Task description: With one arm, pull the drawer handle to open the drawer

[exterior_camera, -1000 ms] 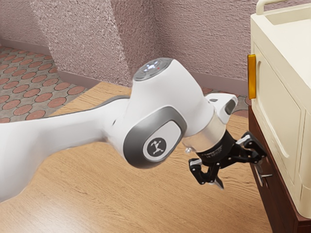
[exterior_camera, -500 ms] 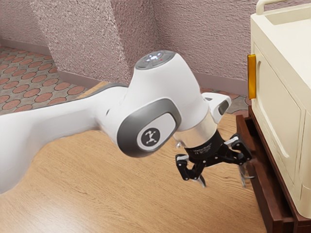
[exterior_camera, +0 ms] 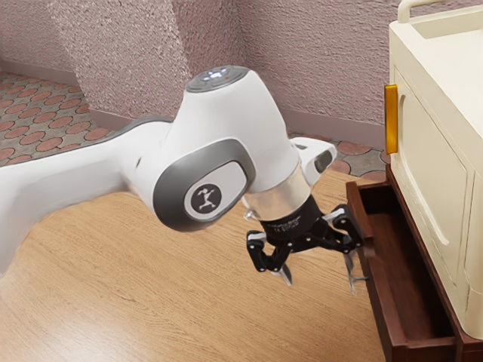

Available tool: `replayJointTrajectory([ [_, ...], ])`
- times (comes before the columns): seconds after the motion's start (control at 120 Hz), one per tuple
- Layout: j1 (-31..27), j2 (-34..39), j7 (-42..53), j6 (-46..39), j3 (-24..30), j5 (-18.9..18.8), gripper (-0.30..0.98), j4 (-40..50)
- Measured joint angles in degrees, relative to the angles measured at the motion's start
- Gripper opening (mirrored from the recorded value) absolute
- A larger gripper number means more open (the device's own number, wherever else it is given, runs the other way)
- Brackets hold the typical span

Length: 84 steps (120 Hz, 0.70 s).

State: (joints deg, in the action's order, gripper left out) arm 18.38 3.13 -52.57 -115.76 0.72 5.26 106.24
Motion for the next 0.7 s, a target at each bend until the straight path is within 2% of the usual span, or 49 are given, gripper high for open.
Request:
replayJointTrajectory([
  [0.7,-1.8,7.1,10.2,0.8,-3.5,0.3,0.69,8.8],
])
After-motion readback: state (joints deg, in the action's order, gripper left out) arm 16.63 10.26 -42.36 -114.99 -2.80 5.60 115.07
